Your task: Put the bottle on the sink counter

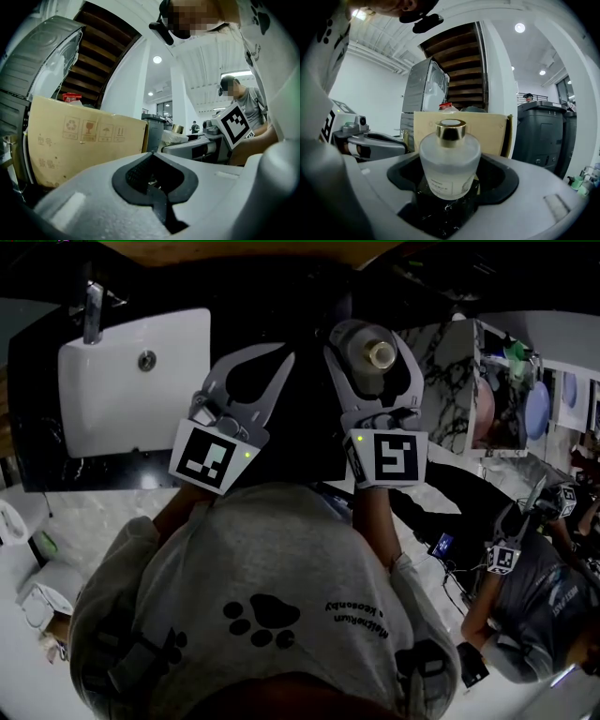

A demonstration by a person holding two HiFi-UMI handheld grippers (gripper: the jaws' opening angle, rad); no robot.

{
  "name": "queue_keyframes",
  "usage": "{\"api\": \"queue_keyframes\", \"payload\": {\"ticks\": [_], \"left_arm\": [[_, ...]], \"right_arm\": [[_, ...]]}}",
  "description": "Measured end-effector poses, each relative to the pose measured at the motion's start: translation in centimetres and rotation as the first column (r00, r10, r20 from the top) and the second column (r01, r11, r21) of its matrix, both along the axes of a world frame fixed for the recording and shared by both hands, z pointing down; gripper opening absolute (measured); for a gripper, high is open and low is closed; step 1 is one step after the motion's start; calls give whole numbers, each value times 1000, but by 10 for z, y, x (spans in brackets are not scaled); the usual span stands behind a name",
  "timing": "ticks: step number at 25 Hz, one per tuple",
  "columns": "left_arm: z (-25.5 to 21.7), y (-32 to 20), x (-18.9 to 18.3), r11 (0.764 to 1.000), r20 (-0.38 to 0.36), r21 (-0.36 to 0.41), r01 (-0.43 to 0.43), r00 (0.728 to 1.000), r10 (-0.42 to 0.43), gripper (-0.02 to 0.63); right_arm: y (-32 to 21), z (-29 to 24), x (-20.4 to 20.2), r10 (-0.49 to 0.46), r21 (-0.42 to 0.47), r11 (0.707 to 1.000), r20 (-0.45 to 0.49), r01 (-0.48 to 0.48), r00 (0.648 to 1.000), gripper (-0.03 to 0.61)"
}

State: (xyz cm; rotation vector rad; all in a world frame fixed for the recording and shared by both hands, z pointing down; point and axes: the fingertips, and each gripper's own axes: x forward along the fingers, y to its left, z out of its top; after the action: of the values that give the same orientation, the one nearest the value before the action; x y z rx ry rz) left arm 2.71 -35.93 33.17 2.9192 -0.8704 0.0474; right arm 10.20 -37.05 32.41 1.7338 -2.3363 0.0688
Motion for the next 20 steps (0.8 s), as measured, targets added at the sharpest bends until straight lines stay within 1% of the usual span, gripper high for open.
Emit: {"api": "queue_keyframes", "payload": {"ticks": [5,10,15,20], "left_arm": [[16,-18,5,1000,12,-7,-1,1000,1,2],[29,-36,10,1000,7,-19,18,1000,-18,2],[36,-48,19,999,-4,-11,37,999,-37,2],[46,-61,24,999,9,-11,51,999,-51,2]], "right_arm": [[-25,7,1,14,-2,1000,7,-14,1000,331],[-44,21,8,15,0,1000,-26,-15,1000,331],[-63,26,6,6,-11,1000,-6,-6,1000,330],[-79,40,8,-15,-23,1000,-9,15,1000,331]]}}
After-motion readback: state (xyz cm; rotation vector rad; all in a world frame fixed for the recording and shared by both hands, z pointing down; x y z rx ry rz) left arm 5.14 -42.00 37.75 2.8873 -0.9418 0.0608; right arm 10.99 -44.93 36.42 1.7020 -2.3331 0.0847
